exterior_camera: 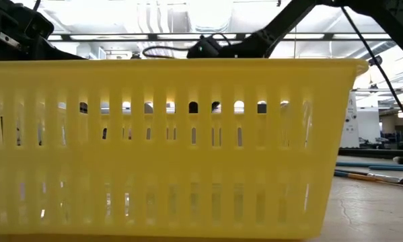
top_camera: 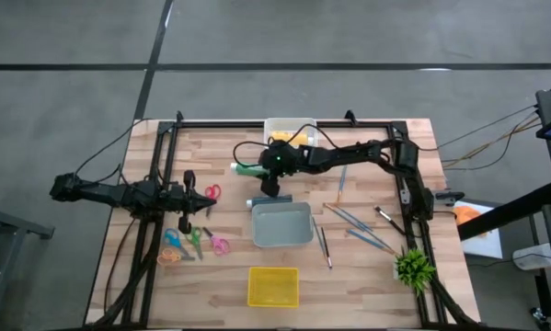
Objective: Pick & Place Paint Supplies
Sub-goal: Put the green paint bottle into the white bin
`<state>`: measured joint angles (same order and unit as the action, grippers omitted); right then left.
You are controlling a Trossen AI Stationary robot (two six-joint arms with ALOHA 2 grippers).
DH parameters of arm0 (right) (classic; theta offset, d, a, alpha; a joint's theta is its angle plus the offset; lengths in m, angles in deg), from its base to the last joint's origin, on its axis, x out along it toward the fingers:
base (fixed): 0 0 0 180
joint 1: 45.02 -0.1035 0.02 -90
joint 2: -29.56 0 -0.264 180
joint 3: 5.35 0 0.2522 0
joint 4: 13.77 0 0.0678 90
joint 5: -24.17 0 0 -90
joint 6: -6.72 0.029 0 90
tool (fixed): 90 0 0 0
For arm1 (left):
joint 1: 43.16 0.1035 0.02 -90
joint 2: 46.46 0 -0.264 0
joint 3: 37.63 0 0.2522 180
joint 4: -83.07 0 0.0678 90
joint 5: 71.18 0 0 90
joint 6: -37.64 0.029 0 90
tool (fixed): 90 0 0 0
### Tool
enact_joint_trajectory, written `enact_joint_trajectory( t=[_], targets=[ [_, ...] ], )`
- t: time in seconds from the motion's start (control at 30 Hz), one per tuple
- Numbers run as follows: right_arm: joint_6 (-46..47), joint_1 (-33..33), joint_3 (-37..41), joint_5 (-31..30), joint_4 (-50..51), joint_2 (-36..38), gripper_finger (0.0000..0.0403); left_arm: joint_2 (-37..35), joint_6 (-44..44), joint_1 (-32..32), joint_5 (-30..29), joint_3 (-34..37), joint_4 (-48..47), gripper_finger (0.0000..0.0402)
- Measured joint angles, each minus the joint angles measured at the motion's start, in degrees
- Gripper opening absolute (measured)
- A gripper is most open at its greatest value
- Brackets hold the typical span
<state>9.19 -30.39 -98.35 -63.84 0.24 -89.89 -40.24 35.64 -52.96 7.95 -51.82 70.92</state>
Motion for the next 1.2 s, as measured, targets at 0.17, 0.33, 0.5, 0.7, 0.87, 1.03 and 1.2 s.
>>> enact_joint_trajectory(
  t=[0.17,0.33,0.5,0.7,0.87,1.03,1.2],
  targets=[
    [-3.4,0.2,-0.1,-0.6,3.6,4.2,0.0208,0.0,0.0,0.0,0.0,0.0,0.0,0.0000],
    [-7.2,1.5,-0.1,-2.5,7.3,10.3,0.0208,0.0,0.0,0.0,0.0,0.0,0.0,0.0000],
    [-10.1,3.7,0.1,-8.6,14.8,15.8,0.0208,0.0,0.0,0.0,0.0,0.0,0.0,0.0000],
    [-11.4,8.3,0.5,-9.5,23.1,18.5,0.0208,0.0,0.0,0.0,0.0,0.0,0.0,0.0000],
    [-15.6,11.8,1.3,-8.4,24.4,17.6,0.0208,0.0,0.0,0.0,0.0,0.0,0.0,0.0000],
    [-16.2,14.5,2.1,-3.6,24.5,14.3,0.0208,0.0,0.0,0.0,0.0,0.0,0.0,0.0000],
    [-18.0,15.6,2.2,-1.0,23.3,10.9,0.0208,0.0,0.0,0.0,0.0,0.0,0.0,0.0000]
  ],
)
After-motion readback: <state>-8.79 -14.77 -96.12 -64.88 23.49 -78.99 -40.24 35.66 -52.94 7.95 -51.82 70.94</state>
